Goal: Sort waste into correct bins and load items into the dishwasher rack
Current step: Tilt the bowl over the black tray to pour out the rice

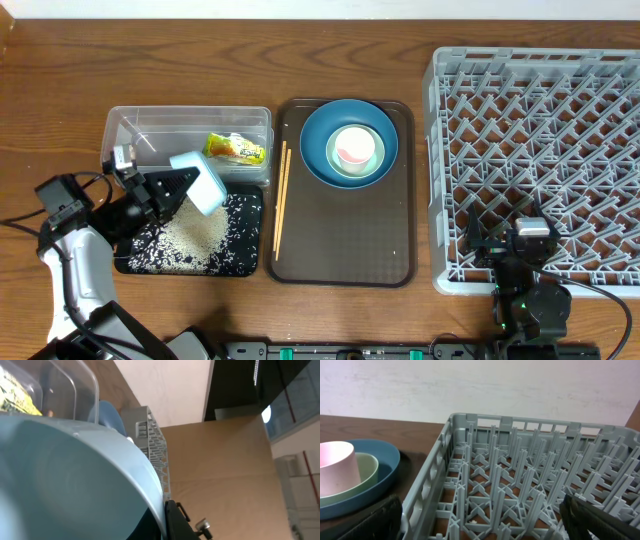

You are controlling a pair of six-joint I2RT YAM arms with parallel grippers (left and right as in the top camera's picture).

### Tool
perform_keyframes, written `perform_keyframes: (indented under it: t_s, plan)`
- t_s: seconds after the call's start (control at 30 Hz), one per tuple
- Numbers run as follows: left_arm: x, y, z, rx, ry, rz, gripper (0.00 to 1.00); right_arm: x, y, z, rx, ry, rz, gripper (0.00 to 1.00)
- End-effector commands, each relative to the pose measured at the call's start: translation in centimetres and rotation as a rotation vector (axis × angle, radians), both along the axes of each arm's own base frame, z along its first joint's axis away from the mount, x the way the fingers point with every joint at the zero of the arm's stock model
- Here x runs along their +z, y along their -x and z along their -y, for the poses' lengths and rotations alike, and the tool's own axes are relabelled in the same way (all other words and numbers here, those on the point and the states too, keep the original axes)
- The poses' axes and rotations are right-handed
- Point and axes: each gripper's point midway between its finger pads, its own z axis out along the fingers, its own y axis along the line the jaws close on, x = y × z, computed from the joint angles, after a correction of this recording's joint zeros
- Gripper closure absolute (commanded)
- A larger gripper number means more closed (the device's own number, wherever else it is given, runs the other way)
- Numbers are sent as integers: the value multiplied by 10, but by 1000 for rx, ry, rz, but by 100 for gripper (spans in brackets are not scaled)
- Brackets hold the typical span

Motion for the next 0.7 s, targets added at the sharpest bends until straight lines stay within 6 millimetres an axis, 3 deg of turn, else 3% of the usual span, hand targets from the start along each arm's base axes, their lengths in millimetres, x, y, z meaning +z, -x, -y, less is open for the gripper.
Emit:
perform_keyframes:
  t_s: [0.0, 0.13, 0.27, 0.43, 0.67]
  plan:
    - [7, 1, 12, -49, -10, 56, 93, -2, 0, 1, -3, 13, -5, 1]
    - [8, -1, 12, -47, 30, 4, 93, -2, 0, 1, -3, 13, -5, 1]
    - [7, 11, 41, -132, 63, -50, 94, -2, 0, 1, -3, 13, -5, 1]
    - [8, 9, 50, -164, -1, -3, 94, -2, 0, 1, -3, 13, -5, 1]
    - [-11, 7, 64, -142, -223, -124, 94, -2, 0, 1, -3, 13, -5, 1]
